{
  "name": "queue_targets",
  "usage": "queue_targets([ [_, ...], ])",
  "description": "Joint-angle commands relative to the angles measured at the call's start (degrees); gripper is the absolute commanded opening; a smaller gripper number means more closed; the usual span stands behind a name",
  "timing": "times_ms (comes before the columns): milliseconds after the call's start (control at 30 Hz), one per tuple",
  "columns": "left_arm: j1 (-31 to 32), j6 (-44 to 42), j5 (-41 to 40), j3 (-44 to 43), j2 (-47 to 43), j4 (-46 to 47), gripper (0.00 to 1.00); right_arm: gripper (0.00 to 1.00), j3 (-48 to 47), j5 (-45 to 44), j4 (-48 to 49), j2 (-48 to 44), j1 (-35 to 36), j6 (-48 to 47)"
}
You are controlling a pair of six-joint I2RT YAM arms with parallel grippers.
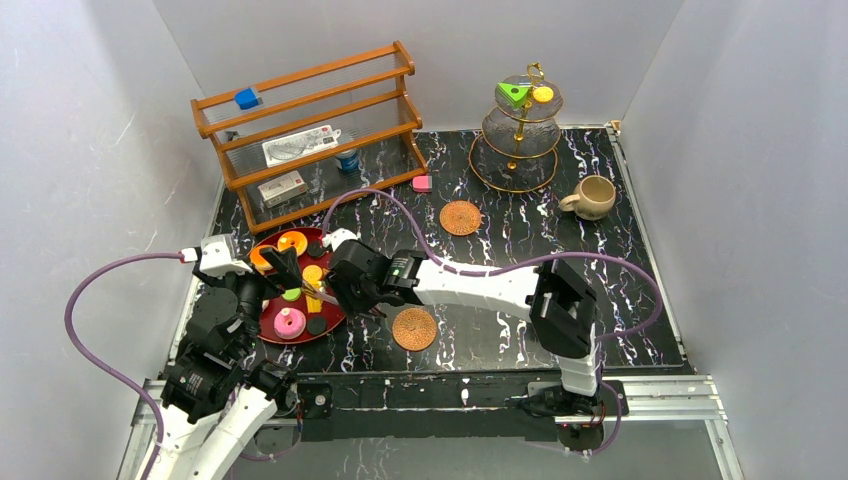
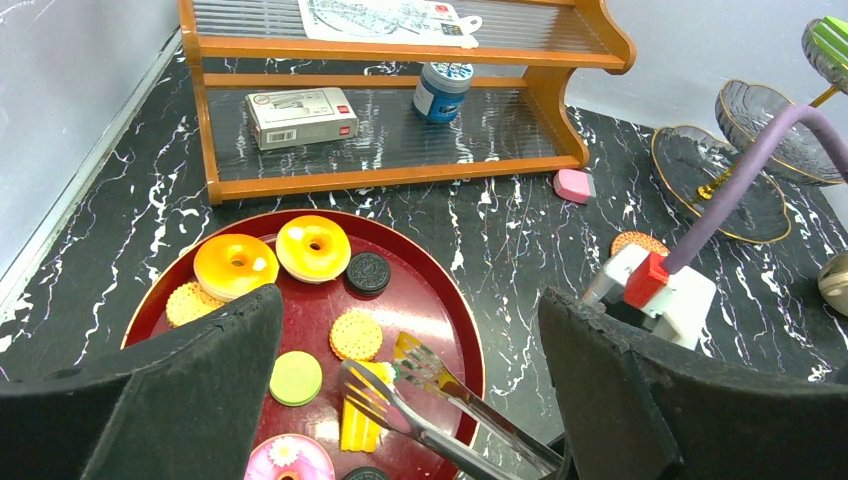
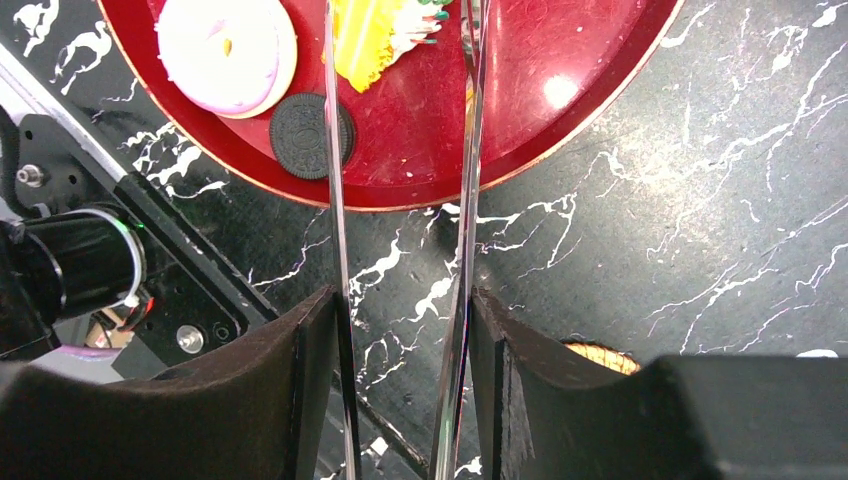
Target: Serve the afternoon tea
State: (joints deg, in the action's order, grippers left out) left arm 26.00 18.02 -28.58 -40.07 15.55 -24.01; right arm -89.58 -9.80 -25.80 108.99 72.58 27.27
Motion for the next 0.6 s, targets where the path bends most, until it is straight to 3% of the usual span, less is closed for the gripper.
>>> queue_targets([
  [0, 0.2, 0.3, -1.3, 0.1, 0.0, 1.0, 0.95, 0.56, -3.9, -2.2, -0.9, 1.1, 0.6, -1.1],
  [567, 0.2, 0.3, -1.2, 0.1, 0.1, 1.0, 0.95, 0.44, -2.5, -1.4, 1.7, -1.4, 0.7, -1.8],
])
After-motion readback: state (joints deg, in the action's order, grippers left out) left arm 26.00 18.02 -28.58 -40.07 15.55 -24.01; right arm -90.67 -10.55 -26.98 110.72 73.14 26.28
